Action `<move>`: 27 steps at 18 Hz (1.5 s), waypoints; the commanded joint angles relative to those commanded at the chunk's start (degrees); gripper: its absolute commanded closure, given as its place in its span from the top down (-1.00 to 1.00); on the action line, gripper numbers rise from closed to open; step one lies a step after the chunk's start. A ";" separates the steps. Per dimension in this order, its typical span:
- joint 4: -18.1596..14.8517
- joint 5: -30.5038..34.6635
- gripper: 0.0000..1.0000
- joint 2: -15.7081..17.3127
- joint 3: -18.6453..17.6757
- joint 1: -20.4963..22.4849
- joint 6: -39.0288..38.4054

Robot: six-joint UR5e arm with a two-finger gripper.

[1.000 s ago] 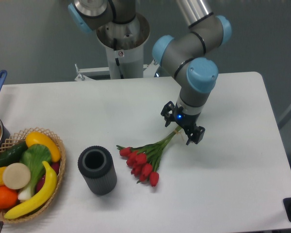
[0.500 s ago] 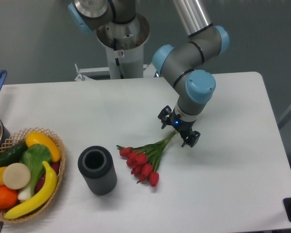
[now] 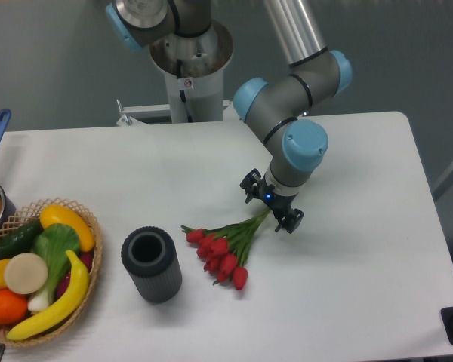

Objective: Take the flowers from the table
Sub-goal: 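Lower the gripper around the tulip stems just above the blooms, then close the gripper on the tulip stems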

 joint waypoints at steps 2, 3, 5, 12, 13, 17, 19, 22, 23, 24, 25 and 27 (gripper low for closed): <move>0.00 0.00 0.70 0.00 0.00 0.00 0.09; 0.00 0.09 0.60 0.09 0.09 0.00 0.09; -0.09 0.09 0.36 0.09 0.09 0.00 0.00; 0.00 0.09 -0.13 0.00 0.00 0.00 -0.26; -0.09 0.17 -0.21 0.00 0.00 0.00 -0.26; -0.09 0.70 -0.36 -0.09 0.00 0.00 -0.09; -0.09 1.32 -0.39 0.00 -0.09 0.00 -0.17; -0.09 1.58 -0.51 0.09 -0.09 -0.09 -0.44; -0.17 1.67 -0.57 0.09 -0.09 -0.09 -0.44; -0.18 1.76 -0.62 0.17 0.00 -0.09 -0.53; -0.35 1.76 -0.66 0.26 0.00 -0.09 -0.61; -0.44 1.76 -0.74 0.44 -0.09 -0.17 -1.92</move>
